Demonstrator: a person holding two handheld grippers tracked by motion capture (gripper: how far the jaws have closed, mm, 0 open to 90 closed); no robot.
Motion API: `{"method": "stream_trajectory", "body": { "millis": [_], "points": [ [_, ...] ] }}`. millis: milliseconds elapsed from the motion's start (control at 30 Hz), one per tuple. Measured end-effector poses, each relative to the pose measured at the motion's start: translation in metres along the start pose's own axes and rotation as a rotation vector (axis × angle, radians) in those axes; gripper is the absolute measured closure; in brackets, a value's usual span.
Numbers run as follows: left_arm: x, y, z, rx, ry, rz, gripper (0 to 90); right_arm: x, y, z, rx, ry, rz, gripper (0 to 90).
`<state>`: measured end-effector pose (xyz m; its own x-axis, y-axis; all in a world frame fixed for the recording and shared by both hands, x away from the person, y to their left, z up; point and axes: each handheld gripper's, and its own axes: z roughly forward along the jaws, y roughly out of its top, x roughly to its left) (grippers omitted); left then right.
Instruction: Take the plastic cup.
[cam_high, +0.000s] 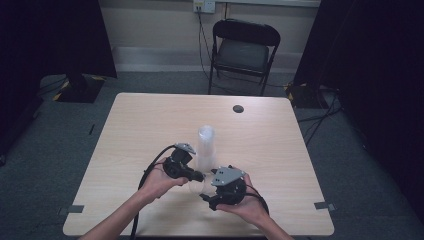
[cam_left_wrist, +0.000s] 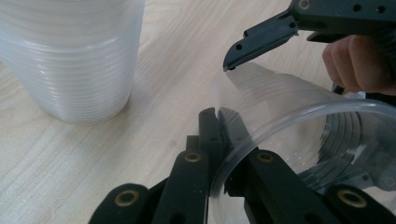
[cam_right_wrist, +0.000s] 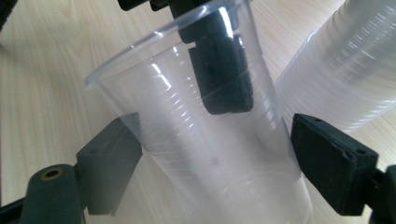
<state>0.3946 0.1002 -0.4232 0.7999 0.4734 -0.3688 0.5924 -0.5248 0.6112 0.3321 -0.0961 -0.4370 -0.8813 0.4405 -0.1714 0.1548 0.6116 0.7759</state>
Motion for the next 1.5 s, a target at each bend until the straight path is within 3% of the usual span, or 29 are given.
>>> {"method": "stream_trajectory", "body": {
  "millis": [33, 67, 200, 367, 433, 467, 567, 667, 767, 867, 1033, 1067, 1267, 1500],
  "points": [
    [0.001, 0.000, 0.001, -0.002, -0.016, -0.004, 88.7, 0.000, 0.000, 0.001, 0.000, 0.002, -0.002, 17.5],
    [0.001, 0.001, 0.003, 0.004, 0.006, 0.002, 88.7, 0.000, -0.001, 0.002, 0.003, -0.001, -0.001, 17.5],
    [0.000, 0.003, 0.009, 0.000, -0.015, -0.006, 88.2, -0.003, 0.002, 0.003, 0.009, 0.010, -0.008, 17.9],
    [-0.001, 0.003, 0.014, 0.048, -0.004, 0.004, 87.5, 0.002, 0.003, 0.002, 0.003, 0.011, -0.030, 18.5],
    [-0.003, 0.003, 0.013, 0.030, -0.009, 0.001, 87.9, 0.004, 0.004, 0.002, 0.005, -0.001, -0.040, 19.2],
    [-0.003, 0.002, 0.013, 0.020, -0.031, 0.001, 88.0, 0.005, 0.005, 0.001, -0.006, 0.004, -0.042, 20.8],
    [-0.006, 0.003, 0.014, 0.036, -0.016, 0.004, 88.0, 0.007, 0.007, 0.000, -0.018, 0.007, -0.046, 21.1],
    [-0.009, 0.004, 0.016, 0.044, -0.022, 0.006, 88.1, 0.009, 0.008, 0.000, -0.018, 0.016, -0.053, 21.2],
    [-0.009, 0.004, 0.018, 0.045, -0.056, 0.002, 88.2, 0.013, 0.010, 0.000, -0.022, 0.015, -0.070, 23.8],
    [-0.011, 0.003, 0.018, 0.038, -0.048, 0.003, 88.1, 0.016, 0.011, -0.001, -0.022, -0.002, -0.085, 24.3],
    [-0.010, 0.001, 0.019, 0.046, -0.056, -0.007, 87.8, 0.015, 0.011, -0.003, -0.027, -0.010, -0.083, 26.7],
    [-0.011, 0.002, 0.019, 0.049, -0.037, -0.005, 87.9, 0.014, 0.011, -0.004, -0.031, -0.010, -0.080, 26.8],
    [-0.010, 0.000, 0.018, 0.046, -0.052, 0.000, 87.2, 0.012, 0.012, -0.006, -0.032, -0.004, -0.055, 28.8],
    [-0.015, 0.002, 0.017, 0.036, -0.018, 0.025, 83.7, 0.008, 0.012, -0.009, -0.034, 0.007, -0.013, 29.6]
  ]
}}
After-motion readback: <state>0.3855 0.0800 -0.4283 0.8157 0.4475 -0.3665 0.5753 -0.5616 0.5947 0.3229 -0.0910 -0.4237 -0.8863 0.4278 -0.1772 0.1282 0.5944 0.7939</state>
